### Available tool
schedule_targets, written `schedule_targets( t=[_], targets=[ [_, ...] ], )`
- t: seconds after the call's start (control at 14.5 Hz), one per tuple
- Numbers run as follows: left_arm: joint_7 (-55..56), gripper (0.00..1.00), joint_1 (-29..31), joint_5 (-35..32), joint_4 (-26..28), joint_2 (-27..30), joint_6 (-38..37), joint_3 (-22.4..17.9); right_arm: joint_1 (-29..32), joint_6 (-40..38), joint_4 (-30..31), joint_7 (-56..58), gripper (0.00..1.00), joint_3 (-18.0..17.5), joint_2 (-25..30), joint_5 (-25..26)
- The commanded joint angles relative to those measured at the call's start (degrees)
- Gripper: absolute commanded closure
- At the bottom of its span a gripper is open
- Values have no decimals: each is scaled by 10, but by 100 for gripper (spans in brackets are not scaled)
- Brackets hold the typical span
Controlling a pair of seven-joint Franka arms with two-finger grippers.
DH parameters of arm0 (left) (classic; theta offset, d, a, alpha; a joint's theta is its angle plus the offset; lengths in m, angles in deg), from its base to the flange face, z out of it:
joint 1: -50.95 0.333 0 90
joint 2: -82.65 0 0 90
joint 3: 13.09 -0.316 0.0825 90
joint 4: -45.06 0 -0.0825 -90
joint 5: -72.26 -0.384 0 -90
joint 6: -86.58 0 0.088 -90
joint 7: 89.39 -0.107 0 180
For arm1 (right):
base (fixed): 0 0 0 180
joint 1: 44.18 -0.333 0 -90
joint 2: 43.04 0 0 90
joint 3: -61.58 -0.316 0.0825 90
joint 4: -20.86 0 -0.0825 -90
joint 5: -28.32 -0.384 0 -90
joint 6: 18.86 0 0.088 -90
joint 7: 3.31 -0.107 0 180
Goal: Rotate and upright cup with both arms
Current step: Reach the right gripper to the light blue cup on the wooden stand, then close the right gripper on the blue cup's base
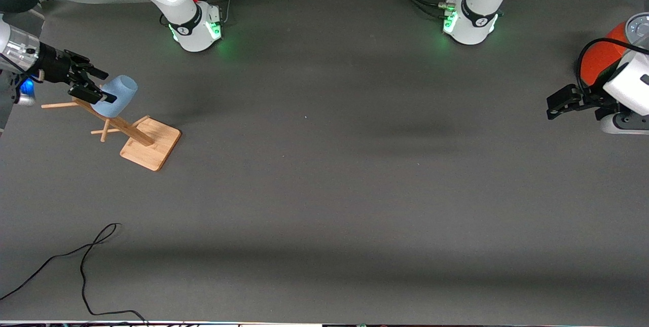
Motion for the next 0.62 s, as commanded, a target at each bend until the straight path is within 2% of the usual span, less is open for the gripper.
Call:
schedule_targets(
  t=[0.0, 0.28, 0.41, 0.48, 0.55],
  targets=[
    [-7, 0, -5, -3, -4, 2, 2, -3, -4, 34, 34, 18, 0, 19, 10, -1],
    [-7, 0, -5, -4, -4, 0, 2, -3, -4, 42, 36, 24, 2, 20, -1, -1],
    [-7, 0, -4, -3, -4, 0, 2, -3, -4, 41, 36, 24, 25, 20, 0, -1],
    [-7, 0, -5, -3, -4, 0, 2, -3, -4, 41, 35, 24, 34, 20, 0, -1],
    [-7, 0, -5, -3, -4, 0, 2, -3, -4, 39, 34, 24, 39, 20, 0, -2]
  ],
)
